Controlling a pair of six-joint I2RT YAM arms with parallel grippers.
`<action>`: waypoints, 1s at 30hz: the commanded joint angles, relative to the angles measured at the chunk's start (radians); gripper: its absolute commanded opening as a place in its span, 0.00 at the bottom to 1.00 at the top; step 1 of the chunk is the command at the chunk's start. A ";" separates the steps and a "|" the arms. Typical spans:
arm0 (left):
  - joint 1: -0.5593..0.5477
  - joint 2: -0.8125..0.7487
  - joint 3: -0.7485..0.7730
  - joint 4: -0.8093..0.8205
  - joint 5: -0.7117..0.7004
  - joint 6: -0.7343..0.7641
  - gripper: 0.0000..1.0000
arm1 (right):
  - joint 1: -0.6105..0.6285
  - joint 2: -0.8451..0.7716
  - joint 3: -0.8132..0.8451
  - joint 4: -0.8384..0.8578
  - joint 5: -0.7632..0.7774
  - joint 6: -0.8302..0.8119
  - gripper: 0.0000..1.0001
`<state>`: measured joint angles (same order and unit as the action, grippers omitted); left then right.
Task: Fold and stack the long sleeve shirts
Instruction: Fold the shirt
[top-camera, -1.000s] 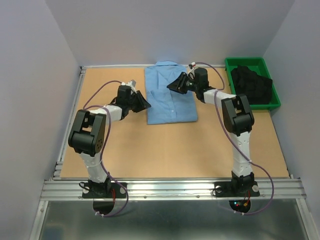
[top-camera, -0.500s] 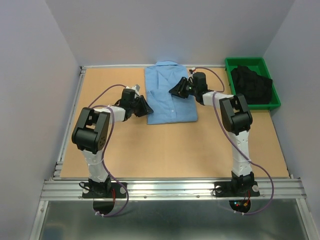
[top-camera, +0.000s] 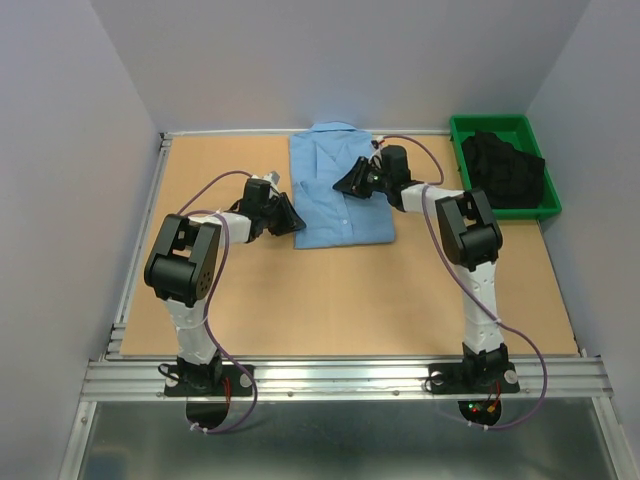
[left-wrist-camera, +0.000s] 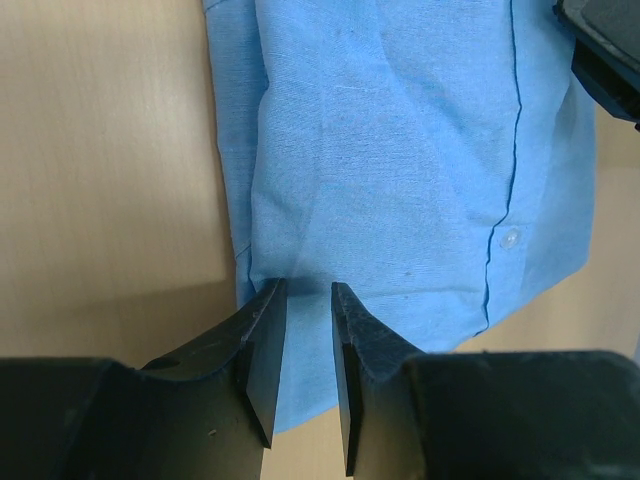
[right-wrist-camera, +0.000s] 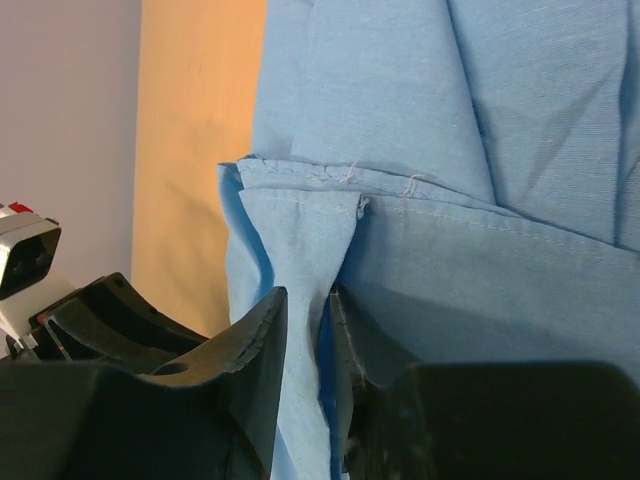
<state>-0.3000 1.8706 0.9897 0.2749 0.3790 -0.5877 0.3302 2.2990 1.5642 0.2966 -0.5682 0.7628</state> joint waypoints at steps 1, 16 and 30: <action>-0.002 -0.010 -0.008 -0.009 -0.015 0.017 0.36 | 0.012 0.014 0.072 0.033 -0.024 -0.016 0.28; -0.002 -0.022 -0.028 -0.029 -0.035 -0.009 0.34 | 0.012 -0.075 0.033 0.076 0.045 -0.111 0.01; -0.002 -0.022 -0.026 -0.043 -0.051 -0.017 0.34 | 0.012 -0.147 -0.115 0.191 0.102 -0.100 0.01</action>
<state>-0.3000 1.8702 0.9817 0.2722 0.3580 -0.6117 0.3355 2.2047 1.4910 0.4019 -0.5106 0.6727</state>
